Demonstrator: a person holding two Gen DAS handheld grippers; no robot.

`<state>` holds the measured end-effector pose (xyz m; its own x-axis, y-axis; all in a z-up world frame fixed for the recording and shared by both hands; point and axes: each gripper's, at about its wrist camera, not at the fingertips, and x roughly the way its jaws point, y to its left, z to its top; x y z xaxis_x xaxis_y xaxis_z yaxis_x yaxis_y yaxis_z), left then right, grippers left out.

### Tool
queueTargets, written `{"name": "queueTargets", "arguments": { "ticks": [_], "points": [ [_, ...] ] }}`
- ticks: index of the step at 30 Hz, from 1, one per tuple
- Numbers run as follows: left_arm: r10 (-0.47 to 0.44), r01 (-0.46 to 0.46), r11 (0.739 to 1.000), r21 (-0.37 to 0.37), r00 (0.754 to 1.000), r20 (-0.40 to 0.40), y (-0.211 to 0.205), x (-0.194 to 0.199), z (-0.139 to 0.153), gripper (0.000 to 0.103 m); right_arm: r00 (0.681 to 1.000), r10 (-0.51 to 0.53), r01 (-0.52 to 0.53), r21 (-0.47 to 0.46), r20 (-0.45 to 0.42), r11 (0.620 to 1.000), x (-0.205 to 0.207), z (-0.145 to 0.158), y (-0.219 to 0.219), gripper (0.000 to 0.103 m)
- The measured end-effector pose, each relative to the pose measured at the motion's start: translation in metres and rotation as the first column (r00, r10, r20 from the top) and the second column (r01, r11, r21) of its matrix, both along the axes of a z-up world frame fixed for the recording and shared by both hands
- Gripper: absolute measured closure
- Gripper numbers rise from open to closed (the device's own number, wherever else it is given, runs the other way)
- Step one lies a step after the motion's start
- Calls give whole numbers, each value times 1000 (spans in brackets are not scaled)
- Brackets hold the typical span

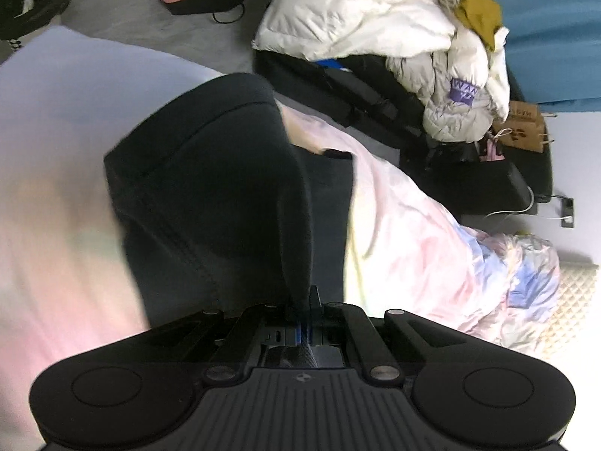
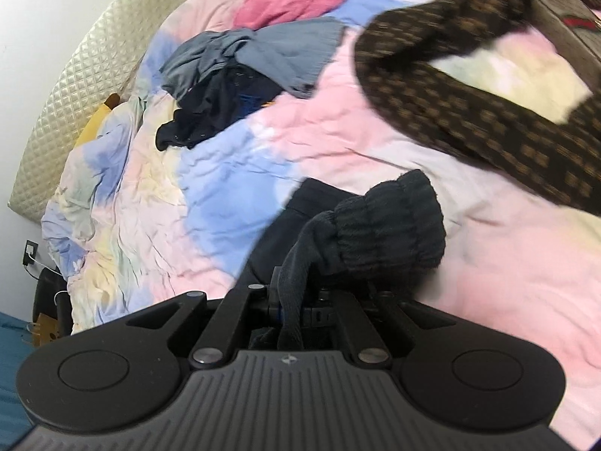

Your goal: Fold clothes

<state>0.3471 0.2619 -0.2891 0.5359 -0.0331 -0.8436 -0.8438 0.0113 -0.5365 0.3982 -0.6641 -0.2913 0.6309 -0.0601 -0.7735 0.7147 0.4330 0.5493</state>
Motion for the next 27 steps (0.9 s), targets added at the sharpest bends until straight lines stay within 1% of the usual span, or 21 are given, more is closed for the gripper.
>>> {"name": "queueTargets", "arguments": {
  "ticks": [4, 9, 14, 19, 20, 21, 23, 24, 25, 26, 27],
  "points": [
    [-11, 11, 1000, -3, 999, -31, 1, 57, -11, 101, 1000, -16, 15, -9, -8, 1000, 50, -8, 5, 98],
    [-33, 34, 999, 5, 997, -74, 1, 117, -25, 101, 999, -14, 13, -20, -37, 1000, 107, -31, 7, 98],
    [-51, 51, 999, -7, 992, -116, -1, 159, -51, 101, 995, 1, -4, -35, -97, 999, 154, -62, 9, 97],
    [-76, 77, 997, -5, 980, -186, -4, 178, -77, 98, 990, 9, -15, -36, -143, 999, 174, -92, 9, 94],
    [-69, 69, 998, -9, 982, -178, -3, 177, -81, 94, 989, 13, -18, -35, -148, 999, 177, -96, 10, 91],
    [-65, 63, 998, -18, 985, -162, -3, 176, -83, 92, 989, 16, -20, -29, -148, 999, 178, -100, 10, 89],
    [-67, 65, 998, -22, 991, -115, -4, 172, -83, 74, 990, 29, -32, -19, -135, 999, 180, -102, 11, 77],
    [-71, 69, 997, -19, 993, -90, -5, 171, -81, 71, 991, 40, -42, -14, -128, 999, 181, -101, 11, 73],
    [-82, 81, 997, -9, 993, -80, -6, 168, -77, 66, 992, 51, -52, -6, -116, 999, 182, -100, 12, 65],
    [-93, 93, 996, 1, 993, -70, -7, 166, -72, 60, 991, 70, -71, -7, -113, 997, 182, -98, 13, 64],
    [-104, 105, 994, 11, 993, -60, -9, 163, -67, 58, 990, 90, -91, -10, -112, 996, 183, -95, 16, 64]
  ]
}}
